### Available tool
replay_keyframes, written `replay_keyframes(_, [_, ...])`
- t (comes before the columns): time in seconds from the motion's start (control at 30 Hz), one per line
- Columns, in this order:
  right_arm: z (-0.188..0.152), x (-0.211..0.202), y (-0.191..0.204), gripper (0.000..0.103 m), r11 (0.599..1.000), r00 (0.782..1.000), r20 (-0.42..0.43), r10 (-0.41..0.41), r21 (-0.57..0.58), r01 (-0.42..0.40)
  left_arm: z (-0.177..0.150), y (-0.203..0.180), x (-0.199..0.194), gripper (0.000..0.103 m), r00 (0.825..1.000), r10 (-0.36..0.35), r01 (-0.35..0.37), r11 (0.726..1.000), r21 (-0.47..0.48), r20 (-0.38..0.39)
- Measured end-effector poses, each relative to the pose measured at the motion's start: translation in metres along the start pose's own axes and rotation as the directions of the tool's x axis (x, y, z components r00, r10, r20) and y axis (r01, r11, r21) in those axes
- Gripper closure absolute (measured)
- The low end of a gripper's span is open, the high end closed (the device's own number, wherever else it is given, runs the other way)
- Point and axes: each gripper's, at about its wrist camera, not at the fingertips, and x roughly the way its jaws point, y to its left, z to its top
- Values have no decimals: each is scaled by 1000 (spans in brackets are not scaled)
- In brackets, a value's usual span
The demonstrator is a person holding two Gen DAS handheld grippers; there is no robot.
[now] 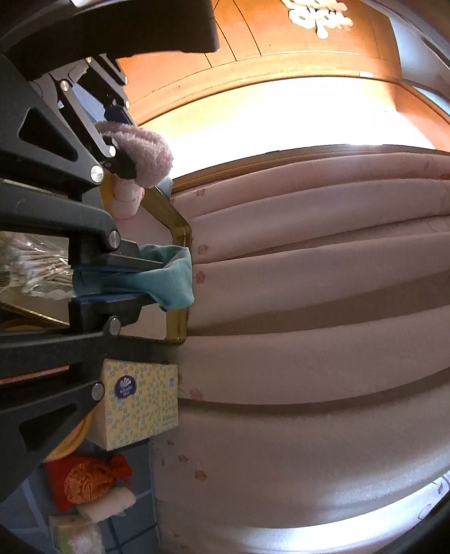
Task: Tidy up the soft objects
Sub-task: 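Carry the pink pad and teal cloth over the gold tin tray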
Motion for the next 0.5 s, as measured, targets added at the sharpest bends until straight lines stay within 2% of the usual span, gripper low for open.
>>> replay_keyframes(0.23, [-9, 15, 3, 92, 998, 999, -11, -44, -33, 44, -10, -10, 8, 75, 996, 81, -83, 994, 67, 36])
replay_keyframes(0.37, [-12, 23, 5, 92, 995, 997, -19, -74, -63, 72, -10, -11, 6, 75, 997, 72, -74, 995, 64, 34])
replay_keyframes(0.5, [-13, 29, 2, 92, 997, 997, -35, -65, -47, 63, -8, -9, 7, 74, 998, 60, -61, 997, 45, 12])
